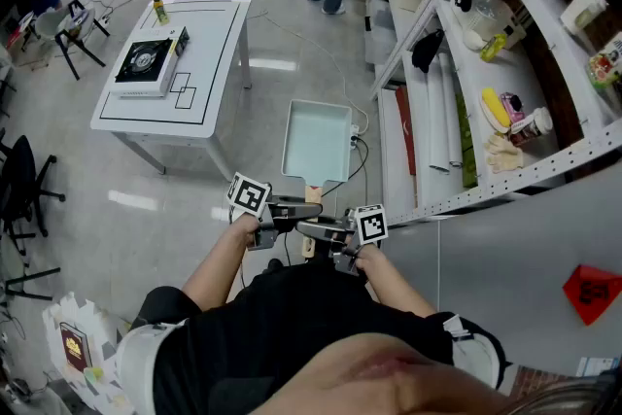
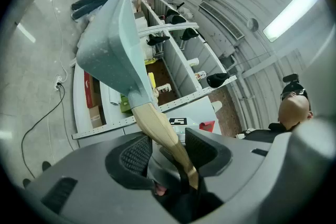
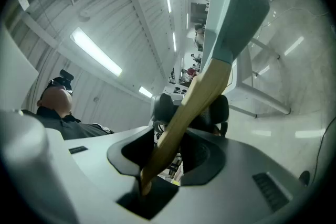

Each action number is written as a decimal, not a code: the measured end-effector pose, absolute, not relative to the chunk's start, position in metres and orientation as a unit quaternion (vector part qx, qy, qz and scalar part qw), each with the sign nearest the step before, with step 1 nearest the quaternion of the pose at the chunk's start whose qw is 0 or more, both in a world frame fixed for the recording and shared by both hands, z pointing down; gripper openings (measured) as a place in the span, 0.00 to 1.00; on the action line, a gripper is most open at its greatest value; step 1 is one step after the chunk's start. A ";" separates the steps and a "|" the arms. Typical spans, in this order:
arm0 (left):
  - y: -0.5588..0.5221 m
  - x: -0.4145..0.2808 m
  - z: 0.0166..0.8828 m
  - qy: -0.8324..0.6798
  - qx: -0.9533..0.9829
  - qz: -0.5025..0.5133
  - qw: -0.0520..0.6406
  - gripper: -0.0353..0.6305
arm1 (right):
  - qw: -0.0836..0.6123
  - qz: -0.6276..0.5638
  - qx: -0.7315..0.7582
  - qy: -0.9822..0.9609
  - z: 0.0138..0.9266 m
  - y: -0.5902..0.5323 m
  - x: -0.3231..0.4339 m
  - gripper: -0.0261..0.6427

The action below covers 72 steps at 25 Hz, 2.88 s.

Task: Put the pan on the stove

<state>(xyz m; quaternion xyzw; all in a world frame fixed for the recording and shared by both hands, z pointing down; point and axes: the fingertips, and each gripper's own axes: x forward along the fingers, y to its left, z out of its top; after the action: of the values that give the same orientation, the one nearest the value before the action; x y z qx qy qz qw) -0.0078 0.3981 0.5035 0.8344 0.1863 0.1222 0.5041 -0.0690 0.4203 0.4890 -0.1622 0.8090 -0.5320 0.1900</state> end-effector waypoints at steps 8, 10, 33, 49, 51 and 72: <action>0.435 -0.003 0.506 0.166 0.814 0.126 0.543 0.37 | 0.191 -0.506 -0.151 0.828 0.484 0.454 -0.061 0.27; 0.442 0.005 0.503 0.176 0.827 0.122 0.520 0.37 | 0.189 -0.505 -0.144 0.830 0.481 0.464 -0.054 0.27; 0.500 0.060 0.512 0.162 0.819 0.115 0.538 0.38 | 0.193 -0.518 -0.116 0.826 0.496 0.516 -0.001 0.28; 0.500 0.046 0.511 0.119 0.836 0.111 0.523 0.38 | 0.188 -0.518 -0.065 0.832 0.501 0.518 -0.012 0.28; 0.496 0.045 0.513 0.119 0.835 0.109 0.526 0.38 | 0.186 -0.520 -0.061 0.832 0.501 0.514 -0.014 0.28; 0.305 0.098 0.498 0.130 0.841 0.095 0.516 0.39 | 0.166 -0.518 -0.060 0.837 0.486 0.323 0.038 0.28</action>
<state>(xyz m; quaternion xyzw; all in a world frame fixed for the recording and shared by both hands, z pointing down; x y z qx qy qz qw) 0.0981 0.3047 0.4979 0.8413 0.1299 0.0953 0.5160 0.0377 0.3229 0.4859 -0.0605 0.8366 -0.5185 0.1661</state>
